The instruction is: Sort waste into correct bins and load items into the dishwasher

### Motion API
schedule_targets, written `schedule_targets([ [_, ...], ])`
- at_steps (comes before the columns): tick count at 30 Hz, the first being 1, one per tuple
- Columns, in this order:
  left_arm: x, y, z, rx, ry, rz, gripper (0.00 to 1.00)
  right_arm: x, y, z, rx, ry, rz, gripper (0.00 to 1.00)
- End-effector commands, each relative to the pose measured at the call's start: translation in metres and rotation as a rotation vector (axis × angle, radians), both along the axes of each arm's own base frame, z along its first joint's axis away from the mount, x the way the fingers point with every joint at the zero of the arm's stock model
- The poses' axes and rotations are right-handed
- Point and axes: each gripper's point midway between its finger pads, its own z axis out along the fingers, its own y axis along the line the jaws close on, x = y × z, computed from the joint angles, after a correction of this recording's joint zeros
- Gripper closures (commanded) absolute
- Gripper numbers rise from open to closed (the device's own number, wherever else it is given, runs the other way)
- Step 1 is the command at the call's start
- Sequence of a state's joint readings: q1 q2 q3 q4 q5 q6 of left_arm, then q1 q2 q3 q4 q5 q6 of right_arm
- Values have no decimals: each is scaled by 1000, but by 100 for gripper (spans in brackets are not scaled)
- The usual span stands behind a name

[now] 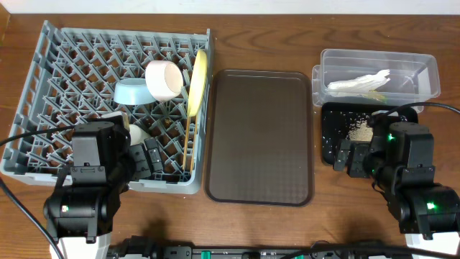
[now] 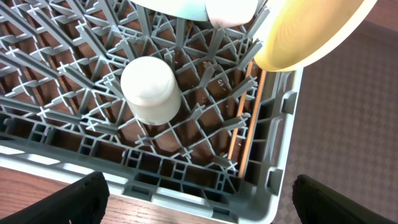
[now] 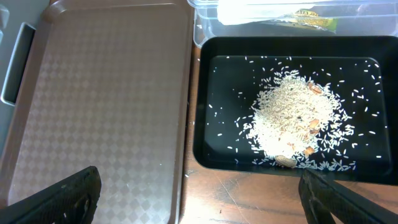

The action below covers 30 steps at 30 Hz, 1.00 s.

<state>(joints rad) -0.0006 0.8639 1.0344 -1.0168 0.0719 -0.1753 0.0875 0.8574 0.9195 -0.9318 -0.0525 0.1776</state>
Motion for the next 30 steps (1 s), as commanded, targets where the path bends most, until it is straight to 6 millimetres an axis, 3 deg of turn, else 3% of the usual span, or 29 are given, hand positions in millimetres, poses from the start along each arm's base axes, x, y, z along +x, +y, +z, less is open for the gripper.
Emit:
schedule_targets([
  [1,0,1,-3,12,8,-12,3,-2,0,-4,-5,11,5,1],
  [8,0,1,-3,11,8,-11,3,-13,-2,0,-11,-14,6,1],
  [17,0,1,-3,11,8,-11,3,-9,-3,36,-79,-435,80,1],
  [30,0,1,-3,11,8,-11,3,-9,-7,28,-71,-854,43,1],
])
